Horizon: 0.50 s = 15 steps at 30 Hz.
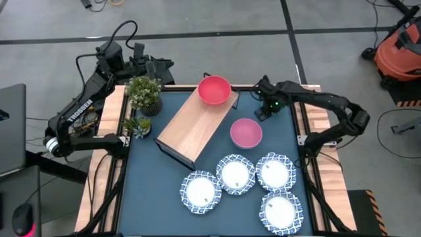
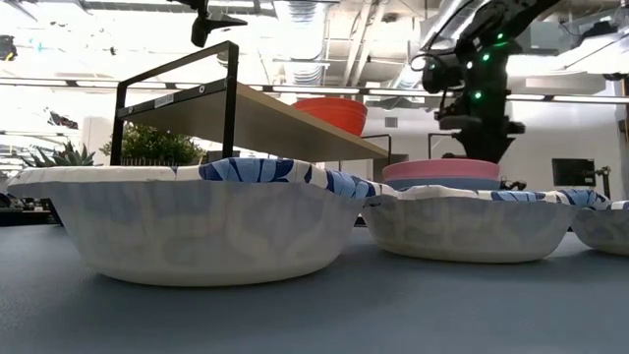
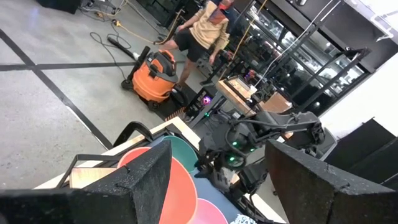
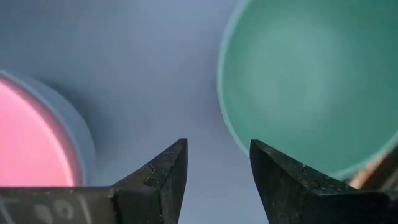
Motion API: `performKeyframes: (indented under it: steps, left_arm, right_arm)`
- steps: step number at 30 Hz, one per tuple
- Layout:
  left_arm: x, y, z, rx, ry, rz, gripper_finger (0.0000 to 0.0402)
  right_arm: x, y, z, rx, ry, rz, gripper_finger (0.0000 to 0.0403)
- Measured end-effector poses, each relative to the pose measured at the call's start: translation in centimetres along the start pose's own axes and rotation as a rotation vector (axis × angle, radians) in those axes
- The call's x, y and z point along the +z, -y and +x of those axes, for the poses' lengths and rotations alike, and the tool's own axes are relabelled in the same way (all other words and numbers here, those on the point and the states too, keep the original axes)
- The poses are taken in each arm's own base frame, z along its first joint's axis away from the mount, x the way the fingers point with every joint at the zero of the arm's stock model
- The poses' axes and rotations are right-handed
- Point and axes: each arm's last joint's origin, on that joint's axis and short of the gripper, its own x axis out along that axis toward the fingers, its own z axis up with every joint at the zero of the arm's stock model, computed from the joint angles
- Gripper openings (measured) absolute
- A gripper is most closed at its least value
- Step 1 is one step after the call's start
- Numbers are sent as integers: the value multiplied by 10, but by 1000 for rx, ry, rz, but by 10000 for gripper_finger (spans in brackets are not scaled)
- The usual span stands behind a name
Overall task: Place and stack bowls onto a shelf
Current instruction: Stack the green bowl on top of the orange bowl on the shelf
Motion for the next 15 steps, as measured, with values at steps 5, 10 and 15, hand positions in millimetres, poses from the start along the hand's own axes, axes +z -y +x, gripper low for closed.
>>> performKeyframes:
  steps: [5,10,15]
  left_arm:
    - [0,0,0,0,0,-1,243]
    - [0,-1,0,20,16,-3,243]
    - [1,-1,0,23,18,-17,243]
  right_arm:
    - [9,-3,21,-7,-46,-69,201]
    - [14,-8,45,-25,-113,-126,195]
    - [15,-9,53,-37,-139,-142,129]
